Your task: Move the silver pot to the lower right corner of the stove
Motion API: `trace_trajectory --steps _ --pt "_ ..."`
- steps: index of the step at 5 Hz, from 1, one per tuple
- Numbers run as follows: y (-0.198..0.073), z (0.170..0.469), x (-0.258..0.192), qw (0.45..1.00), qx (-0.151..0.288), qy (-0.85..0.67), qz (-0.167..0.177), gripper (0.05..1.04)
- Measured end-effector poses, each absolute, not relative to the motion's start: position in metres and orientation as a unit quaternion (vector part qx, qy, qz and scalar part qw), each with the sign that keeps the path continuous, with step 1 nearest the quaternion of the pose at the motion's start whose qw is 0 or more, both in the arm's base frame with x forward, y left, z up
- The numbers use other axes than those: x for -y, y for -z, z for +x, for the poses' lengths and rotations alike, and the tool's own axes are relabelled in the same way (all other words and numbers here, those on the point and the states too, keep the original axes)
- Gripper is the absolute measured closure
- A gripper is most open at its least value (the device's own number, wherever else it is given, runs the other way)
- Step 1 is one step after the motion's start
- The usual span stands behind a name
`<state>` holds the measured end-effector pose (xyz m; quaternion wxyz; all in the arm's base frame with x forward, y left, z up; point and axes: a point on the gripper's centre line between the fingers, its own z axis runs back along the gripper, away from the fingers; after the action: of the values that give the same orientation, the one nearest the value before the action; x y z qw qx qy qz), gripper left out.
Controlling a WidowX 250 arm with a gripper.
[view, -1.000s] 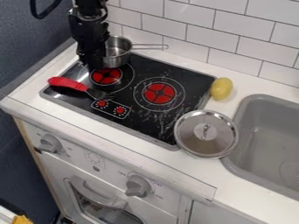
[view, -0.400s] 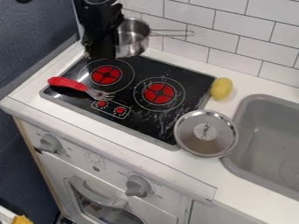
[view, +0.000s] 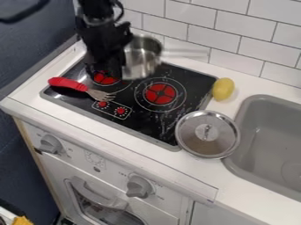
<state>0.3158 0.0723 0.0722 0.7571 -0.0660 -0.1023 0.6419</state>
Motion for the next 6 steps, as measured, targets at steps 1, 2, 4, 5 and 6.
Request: trace_trajectory --steps 1,2,4,5,6 --pt "-0.059 0.300 -0.053 0.790 0.081 -0.605 -0.063 1.000" --pt "-0.048 0.293 -0.036 0.815 0.074 -0.571 -0.067 1.000" --pt "-0.032 0.278 -0.024 0.847 0.073 -0.526 -0.044 1.000" --pt "-0.032 0.280 -0.028 0.848 0.083 -0.522 -0.035 1.000" --pt "-0.024 0.278 -0.033 0.846 0.077 -0.527 -0.022 1.000"
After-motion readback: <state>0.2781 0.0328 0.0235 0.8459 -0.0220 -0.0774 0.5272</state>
